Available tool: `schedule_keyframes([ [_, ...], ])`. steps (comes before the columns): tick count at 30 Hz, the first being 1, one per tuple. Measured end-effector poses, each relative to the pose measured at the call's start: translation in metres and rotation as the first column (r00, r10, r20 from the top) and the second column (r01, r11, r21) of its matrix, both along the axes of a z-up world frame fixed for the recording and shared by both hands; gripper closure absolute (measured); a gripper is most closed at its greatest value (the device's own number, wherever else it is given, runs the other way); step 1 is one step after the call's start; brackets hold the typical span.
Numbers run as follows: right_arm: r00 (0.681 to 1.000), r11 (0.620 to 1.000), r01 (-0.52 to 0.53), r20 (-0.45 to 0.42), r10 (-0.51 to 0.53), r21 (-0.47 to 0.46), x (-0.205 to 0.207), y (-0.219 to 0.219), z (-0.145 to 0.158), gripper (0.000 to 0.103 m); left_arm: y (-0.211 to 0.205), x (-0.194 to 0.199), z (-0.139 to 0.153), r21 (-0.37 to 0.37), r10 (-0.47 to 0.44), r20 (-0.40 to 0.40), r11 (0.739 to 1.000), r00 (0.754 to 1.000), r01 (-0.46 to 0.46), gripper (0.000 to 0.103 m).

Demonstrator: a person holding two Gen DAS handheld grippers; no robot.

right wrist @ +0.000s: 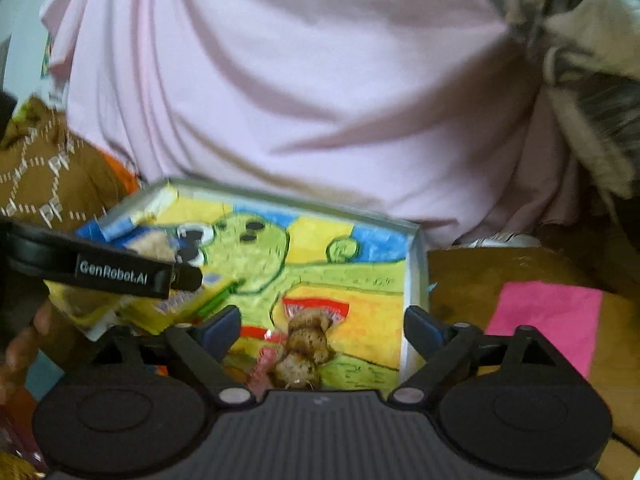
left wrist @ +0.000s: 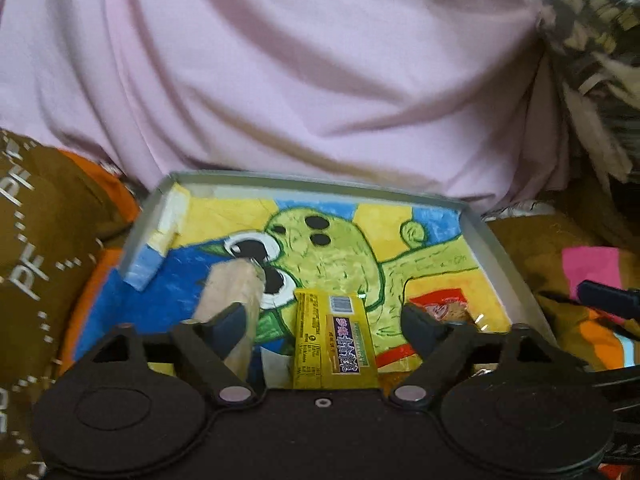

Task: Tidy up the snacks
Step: 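Carry the wafer pack and quail-egg packet into the grey tray with both grippers, then open both grippers in the tray and withdraw them toward the snack pile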

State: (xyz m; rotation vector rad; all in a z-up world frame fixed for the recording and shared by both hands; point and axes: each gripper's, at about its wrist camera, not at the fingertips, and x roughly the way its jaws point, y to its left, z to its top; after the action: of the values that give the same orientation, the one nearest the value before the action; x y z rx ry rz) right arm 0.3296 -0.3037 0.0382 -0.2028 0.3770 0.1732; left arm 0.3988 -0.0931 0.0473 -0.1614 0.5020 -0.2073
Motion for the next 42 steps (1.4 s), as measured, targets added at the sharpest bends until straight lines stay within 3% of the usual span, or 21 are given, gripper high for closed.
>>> schedule_keyframes([
  [3,0.998,0.999,-0.002,0.060,-0.001,0.044,-0.017,-0.002,0.009,0.000,0.007,-0.019,0.009,0.005,0.017,0.035,1.000,0.999,-0.017,0.003],
  [6,0.996,0.998,-0.019,0.089,0.013,0.059,-0.033,-0.001,0.016,0.000,0.016,-0.038,0.019,-0.004,0.037,0.068,0.999,0.997,-0.036,0.001],
  [11,0.993,0.996,-0.024,0.117,0.014,0.089,-0.063,0.000,0.024,0.000,0.034,-0.072,0.035,-0.033,0.083,0.103,0.996,0.991,-0.080,0.001],
  [25,0.994,0.986,-0.018,0.110,0.000,0.165,-0.146,0.006,0.045,0.000,0.057,-0.183,0.054,-0.016,0.174,0.184,0.985,0.967,-0.174,0.001],
  [42,0.995,0.983,-0.076,0.080,0.063,0.168,-0.216,0.036,0.036,0.000,0.078,-0.274,0.035,0.047,0.200,0.183,0.976,0.963,-0.212,0.001],
])
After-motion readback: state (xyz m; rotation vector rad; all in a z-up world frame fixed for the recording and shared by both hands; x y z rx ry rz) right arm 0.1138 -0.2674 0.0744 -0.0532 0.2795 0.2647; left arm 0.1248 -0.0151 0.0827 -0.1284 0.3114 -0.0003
